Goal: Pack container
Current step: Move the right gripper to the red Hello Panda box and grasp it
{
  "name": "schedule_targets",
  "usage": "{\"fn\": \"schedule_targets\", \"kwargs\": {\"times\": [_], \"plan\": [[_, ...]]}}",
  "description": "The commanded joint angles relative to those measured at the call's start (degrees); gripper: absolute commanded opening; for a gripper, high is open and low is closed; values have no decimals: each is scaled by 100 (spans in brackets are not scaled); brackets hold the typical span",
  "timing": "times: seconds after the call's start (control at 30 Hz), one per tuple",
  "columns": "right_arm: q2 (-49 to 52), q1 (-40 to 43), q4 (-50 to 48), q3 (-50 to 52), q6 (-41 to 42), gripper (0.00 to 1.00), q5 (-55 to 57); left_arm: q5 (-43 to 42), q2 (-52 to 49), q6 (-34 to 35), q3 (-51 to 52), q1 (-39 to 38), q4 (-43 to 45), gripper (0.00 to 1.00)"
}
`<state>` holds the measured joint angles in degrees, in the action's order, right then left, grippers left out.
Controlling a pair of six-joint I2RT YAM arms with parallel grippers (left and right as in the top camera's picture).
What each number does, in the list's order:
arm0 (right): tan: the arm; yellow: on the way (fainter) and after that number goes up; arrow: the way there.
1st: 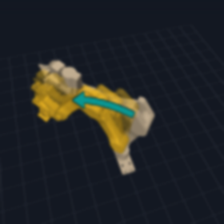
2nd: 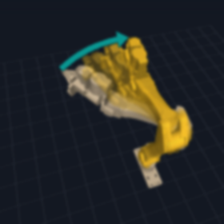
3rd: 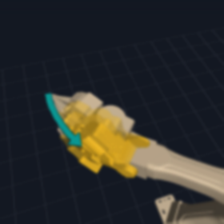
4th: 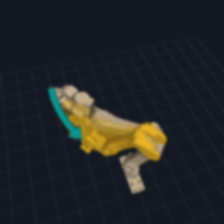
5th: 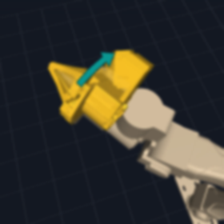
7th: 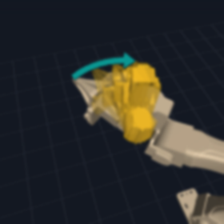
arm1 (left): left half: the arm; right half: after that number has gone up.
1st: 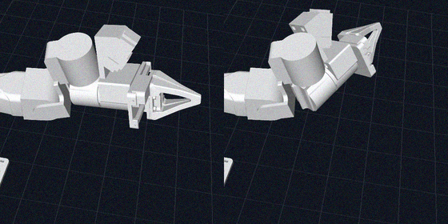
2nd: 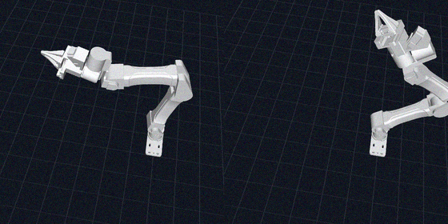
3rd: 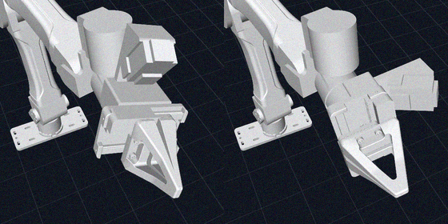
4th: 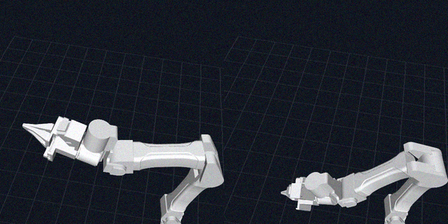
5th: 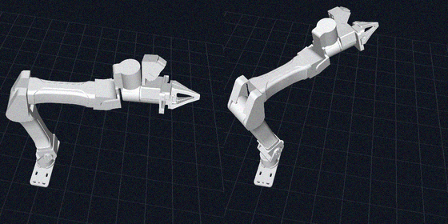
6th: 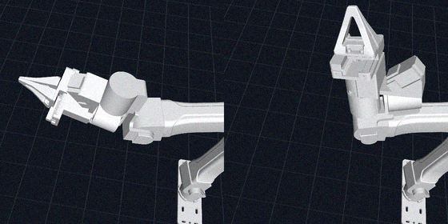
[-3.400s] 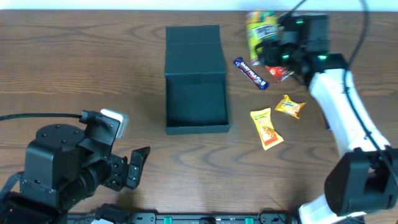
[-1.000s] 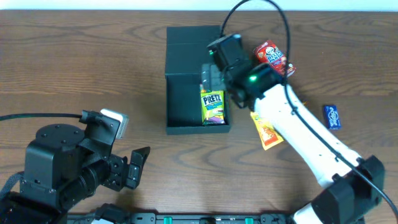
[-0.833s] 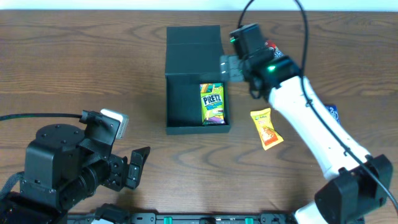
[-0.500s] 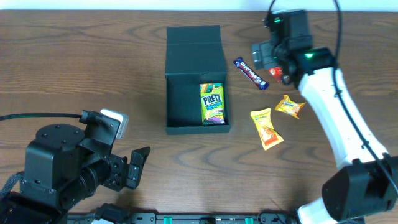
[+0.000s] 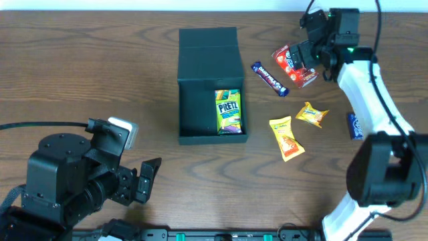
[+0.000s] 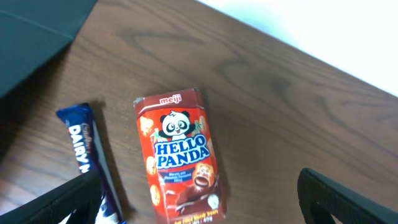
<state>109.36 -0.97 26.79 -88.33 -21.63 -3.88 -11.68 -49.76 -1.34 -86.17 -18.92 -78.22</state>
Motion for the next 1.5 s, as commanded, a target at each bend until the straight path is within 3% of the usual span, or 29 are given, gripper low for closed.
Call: {"fn": "schedule_targets", "kwargs": {"times": [0.0, 0.37, 1.07, 1.47], "plan": [[308, 61, -94, -59, -321, 99, -186, -35, -4, -39, -98, 4, -7, 95], [1252, 201, -564, -59, -372, 99, -730, -35, -4, -39, -98, 4, -7, 95], [1755, 293, -697, -59, -195, 99, -754, -35, -4, -39, -98, 4, -7, 95], [1965, 323, -739, -59, 186, 83, -750, -35, -4, -39, -98, 4, -7, 95]]}}
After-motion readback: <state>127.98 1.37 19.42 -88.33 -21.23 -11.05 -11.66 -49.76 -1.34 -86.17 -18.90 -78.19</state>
